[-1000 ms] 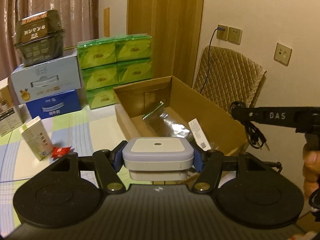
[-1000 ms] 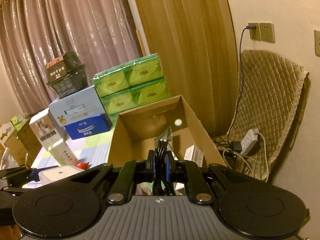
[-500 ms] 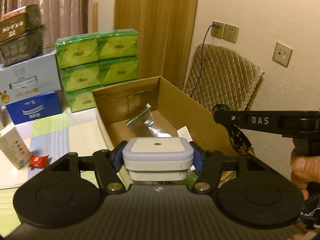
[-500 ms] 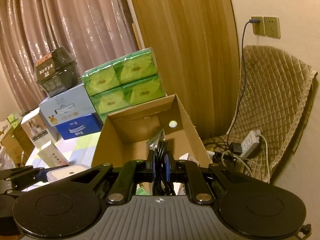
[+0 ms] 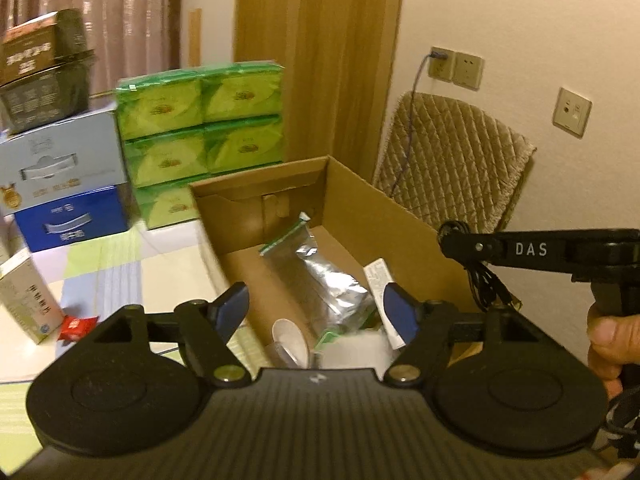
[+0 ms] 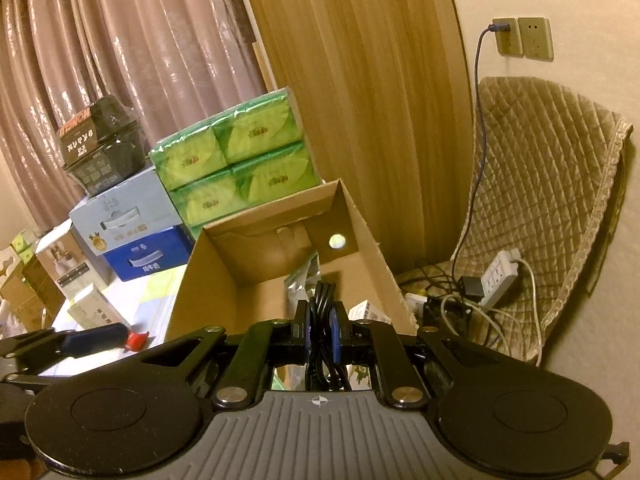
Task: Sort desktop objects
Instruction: 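Open the left tool dropping the night-light while the right releases the cable, then withdraw both open tools from the cardboard box back over the table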
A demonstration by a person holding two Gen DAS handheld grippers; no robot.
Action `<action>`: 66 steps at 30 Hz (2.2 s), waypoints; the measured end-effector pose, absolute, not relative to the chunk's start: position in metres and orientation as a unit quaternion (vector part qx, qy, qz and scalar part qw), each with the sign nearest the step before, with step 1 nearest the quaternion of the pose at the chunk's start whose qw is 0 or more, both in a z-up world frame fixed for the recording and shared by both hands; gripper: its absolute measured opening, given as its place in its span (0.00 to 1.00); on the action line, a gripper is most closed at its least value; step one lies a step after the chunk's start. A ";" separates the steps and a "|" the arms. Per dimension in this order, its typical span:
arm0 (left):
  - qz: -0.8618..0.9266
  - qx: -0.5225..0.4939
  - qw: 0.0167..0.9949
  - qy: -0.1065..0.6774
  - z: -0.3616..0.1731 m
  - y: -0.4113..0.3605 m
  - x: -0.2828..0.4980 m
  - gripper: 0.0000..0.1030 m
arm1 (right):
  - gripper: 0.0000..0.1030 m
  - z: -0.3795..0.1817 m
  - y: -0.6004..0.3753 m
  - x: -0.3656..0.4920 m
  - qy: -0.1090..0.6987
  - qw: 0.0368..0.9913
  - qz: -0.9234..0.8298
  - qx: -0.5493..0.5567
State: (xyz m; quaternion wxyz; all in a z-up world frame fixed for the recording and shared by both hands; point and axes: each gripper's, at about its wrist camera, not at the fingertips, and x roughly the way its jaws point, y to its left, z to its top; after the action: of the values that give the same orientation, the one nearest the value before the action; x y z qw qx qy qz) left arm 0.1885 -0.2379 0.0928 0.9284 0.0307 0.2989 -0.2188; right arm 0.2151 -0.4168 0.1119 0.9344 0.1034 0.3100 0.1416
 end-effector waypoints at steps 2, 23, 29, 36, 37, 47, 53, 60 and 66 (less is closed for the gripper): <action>-0.205 0.024 0.932 0.298 0.093 -0.228 0.184 0.68 | 0.07 0.111 -0.414 0.215 0.312 0.933 0.145 0.102; -0.163 -0.007 0.937 0.309 0.086 -0.175 0.163 0.72 | 0.56 0.107 -0.397 0.215 0.311 0.931 0.157 0.107; -0.156 -0.013 0.938 0.310 0.085 -0.163 0.154 0.74 | 0.59 0.107 -0.403 0.191 0.309 0.930 0.153 0.128; -0.144 -0.011 0.941 0.305 0.091 -0.148 0.139 0.78 | 0.67 0.112 -0.397 0.160 0.312 0.928 0.153 0.135; -0.140 -0.009 0.942 0.305 0.092 -0.145 0.137 0.79 | 0.69 0.114 -0.396 0.156 0.312 0.928 0.153 0.135; -0.115 -0.006 0.948 0.297 0.102 -0.110 0.109 0.89 | 0.85 0.130 -0.375 0.121 0.306 0.928 0.163 0.136; -0.093 -0.008 0.951 0.294 0.105 -0.080 0.093 0.95 | 0.98 0.139 -0.349 0.104 0.300 0.928 0.187 0.120; -0.064 -0.008 0.954 0.294 0.107 -0.046 0.077 0.99 | 0.98 0.144 -0.318 0.093 0.300 0.924 0.211 0.105; -0.043 -0.005 0.953 0.300 0.108 -0.022 0.065 0.99 | 0.98 0.142 -0.299 0.087 0.306 0.921 0.224 0.093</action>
State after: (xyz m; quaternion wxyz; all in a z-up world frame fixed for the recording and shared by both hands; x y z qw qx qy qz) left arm 0.0646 -0.0216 0.1079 0.9530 -0.0052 0.2997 -0.0432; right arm 0.0870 -0.2986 0.1424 0.9207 0.0933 0.3055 0.2243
